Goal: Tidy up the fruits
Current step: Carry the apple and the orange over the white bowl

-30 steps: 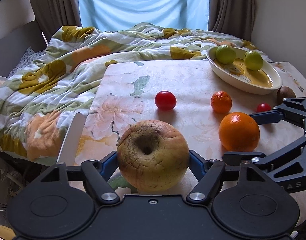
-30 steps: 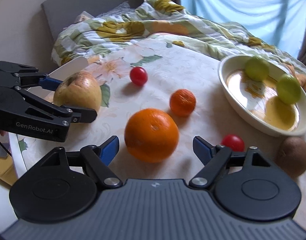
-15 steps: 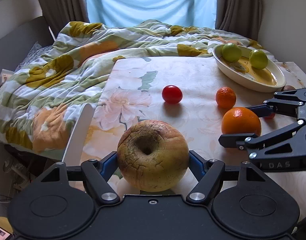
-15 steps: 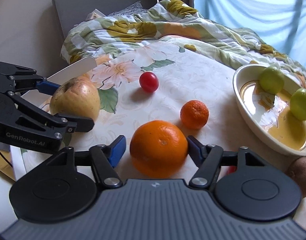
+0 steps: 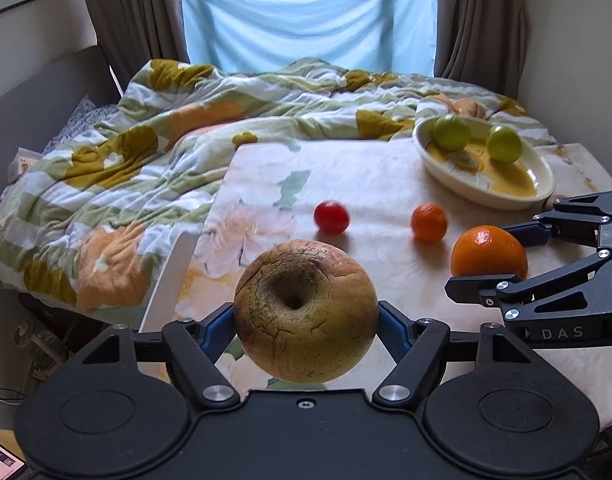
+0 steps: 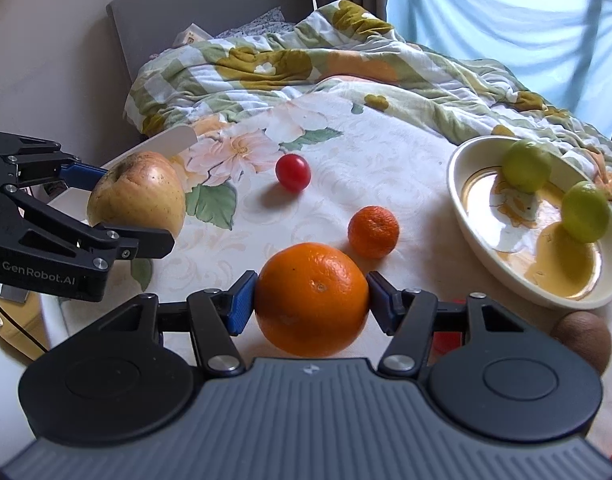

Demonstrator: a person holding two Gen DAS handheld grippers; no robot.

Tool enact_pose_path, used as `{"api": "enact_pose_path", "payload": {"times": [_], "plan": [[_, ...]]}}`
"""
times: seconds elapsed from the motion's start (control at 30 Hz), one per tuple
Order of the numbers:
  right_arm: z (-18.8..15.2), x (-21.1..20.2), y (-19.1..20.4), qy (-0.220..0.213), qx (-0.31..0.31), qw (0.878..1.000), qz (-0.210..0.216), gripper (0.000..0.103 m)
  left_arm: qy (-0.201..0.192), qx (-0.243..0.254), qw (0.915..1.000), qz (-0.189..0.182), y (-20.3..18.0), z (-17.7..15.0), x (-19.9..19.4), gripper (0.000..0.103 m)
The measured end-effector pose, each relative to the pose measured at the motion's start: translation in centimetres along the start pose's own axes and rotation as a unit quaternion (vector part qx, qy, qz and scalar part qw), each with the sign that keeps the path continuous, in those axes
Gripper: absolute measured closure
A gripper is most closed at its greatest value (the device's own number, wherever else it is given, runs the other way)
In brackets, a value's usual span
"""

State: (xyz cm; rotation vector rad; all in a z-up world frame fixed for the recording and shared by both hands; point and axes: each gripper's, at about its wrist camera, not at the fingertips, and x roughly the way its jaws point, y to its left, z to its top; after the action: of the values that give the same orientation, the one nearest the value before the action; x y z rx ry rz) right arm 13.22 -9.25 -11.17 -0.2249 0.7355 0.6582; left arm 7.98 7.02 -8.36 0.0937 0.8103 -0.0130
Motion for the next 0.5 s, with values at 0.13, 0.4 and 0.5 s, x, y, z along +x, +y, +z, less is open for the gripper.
{"api": "enact_pose_path", "payload": {"times": [0.13, 0.4, 0.5], "plan": [[0.3, -2.3, -0.7, -0.010, 0.012, 1.000, -0.006, 0.029, -0.011, -0.001, 0.9999, -0.002, -1.2, 1.0, -1.8, 0.025], [0.7, -7.8, -3.4, -0.030, 0.032, 0.998, -0.034, 0.029, -0.035, -0.019, 0.9991, -0.014, -4.1, 3.8, -4.8, 0.025], [0.9, -9.6, -4.8, -0.039, 0.043, 0.997, -0.047, 0.029, -0.046, -0.020, 0.9986, -0.016, -5.3, 5.0, -5.3, 0.025]]}}
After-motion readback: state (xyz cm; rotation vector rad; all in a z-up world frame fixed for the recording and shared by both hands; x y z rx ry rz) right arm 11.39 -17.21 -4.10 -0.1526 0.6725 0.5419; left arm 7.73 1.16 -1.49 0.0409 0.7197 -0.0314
